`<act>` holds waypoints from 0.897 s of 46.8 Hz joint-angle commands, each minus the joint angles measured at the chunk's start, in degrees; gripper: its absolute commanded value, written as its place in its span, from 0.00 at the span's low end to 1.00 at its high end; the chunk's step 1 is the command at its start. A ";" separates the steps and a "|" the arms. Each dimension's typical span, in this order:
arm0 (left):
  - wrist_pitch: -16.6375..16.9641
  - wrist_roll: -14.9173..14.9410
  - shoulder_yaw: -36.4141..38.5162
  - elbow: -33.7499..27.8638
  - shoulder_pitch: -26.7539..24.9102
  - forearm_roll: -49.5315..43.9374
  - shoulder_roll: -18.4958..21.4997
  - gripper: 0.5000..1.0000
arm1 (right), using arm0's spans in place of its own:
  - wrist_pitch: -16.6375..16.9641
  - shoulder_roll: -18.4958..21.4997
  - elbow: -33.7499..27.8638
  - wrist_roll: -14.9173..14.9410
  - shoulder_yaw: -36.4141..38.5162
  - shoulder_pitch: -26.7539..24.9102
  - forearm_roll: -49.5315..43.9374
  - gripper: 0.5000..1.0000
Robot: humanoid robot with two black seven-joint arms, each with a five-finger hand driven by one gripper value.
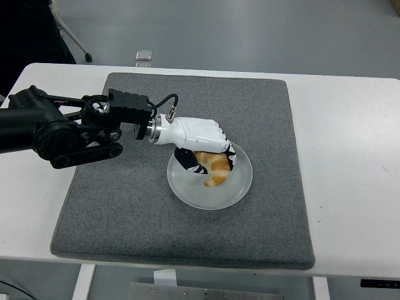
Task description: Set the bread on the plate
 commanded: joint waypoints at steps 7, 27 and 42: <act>0.05 -0.01 -0.07 0.76 0.70 0.11 0.00 0.00 | 0.00 0.00 0.01 0.01 0.00 -0.09 0.00 0.86; 1.01 -0.01 0.28 0.84 1.84 0.02 0.00 0.00 | 0.00 0.00 0.01 0.01 0.00 0.00 0.00 0.86; 1.01 0.08 0.28 0.84 2.37 -0.60 0.00 0.52 | 0.00 0.00 0.01 0.01 0.00 -0.09 0.00 0.86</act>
